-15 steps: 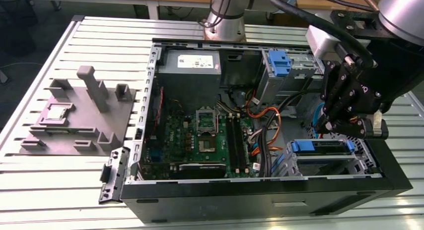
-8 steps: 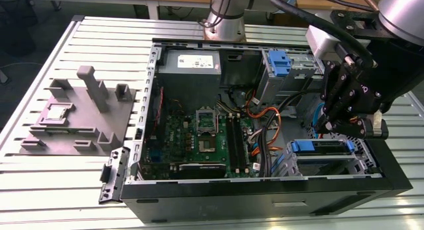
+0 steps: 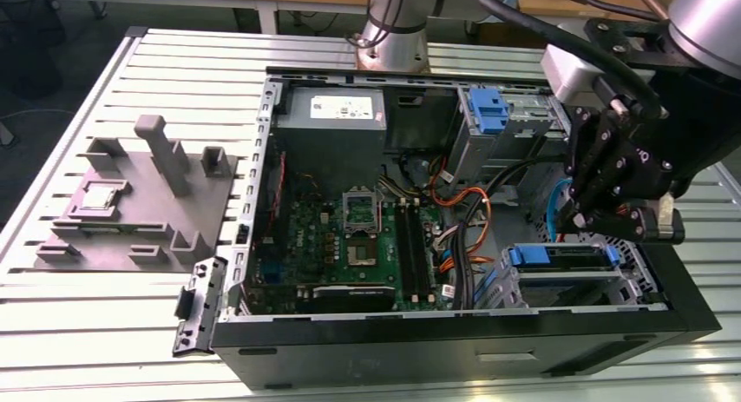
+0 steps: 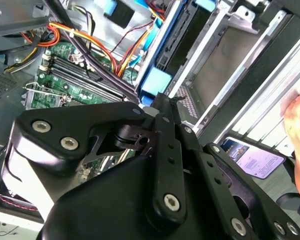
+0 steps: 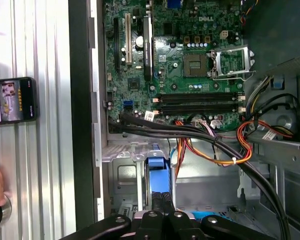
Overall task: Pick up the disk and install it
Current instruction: 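Insert the first disk wire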
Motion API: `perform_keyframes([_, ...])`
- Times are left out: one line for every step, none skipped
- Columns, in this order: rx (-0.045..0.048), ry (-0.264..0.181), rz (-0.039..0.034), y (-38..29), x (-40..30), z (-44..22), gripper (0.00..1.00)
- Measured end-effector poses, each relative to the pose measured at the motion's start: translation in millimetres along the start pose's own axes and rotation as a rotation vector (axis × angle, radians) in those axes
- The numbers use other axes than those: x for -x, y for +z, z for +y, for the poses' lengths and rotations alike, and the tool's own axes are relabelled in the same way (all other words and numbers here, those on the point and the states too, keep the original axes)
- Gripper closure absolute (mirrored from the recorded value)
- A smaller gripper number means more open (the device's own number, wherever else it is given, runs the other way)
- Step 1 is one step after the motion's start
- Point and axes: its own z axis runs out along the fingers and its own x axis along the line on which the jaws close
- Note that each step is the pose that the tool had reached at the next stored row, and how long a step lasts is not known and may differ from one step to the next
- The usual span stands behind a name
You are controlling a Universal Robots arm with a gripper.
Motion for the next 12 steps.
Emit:
perform_keyframes([0.0,0.0,0.0002,0.0,0.1,-1.9,0.9])
perform_keyframes([0.0,0.0,0.0,0.1,0.3,-4.1,0.9])
perform_keyframes([0.0,0.0,0.0,0.2,0.4,-6.1,0.9])
perform_keyframes([0.0,-0.001,0.0,0.3,0.5,-7.8,0.9])
perform_keyframes([0.0001,-0.003,0.0,0.4,0.5,-9.3,0.9])
perform_keyframes([0.0001,-0.007,0.0001,0.4,0.6,-10.6,0.9])
perform_keyframes([0.0002,-0.015,0.0002,0.4,0.7,-11.2,0.9])
perform_keyframes([0.0005,-0.029,0.0004,0.4,0.7,-11.4,0.9])
perform_keyframes([0.0008,-0.042,0.0004,0.5,0.6,-11.4,0.9])
perform_keyframes([0.0011,-0.056,0.0005,0.6,0.6,-11.5,0.9])
perform_keyframes([0.0013,-0.07,0.0007,0.6,0.6,-11.7,0.9])
perform_keyframes([0.0015,-0.081,0.0007,0.7,0.6,-11.8,0.9])
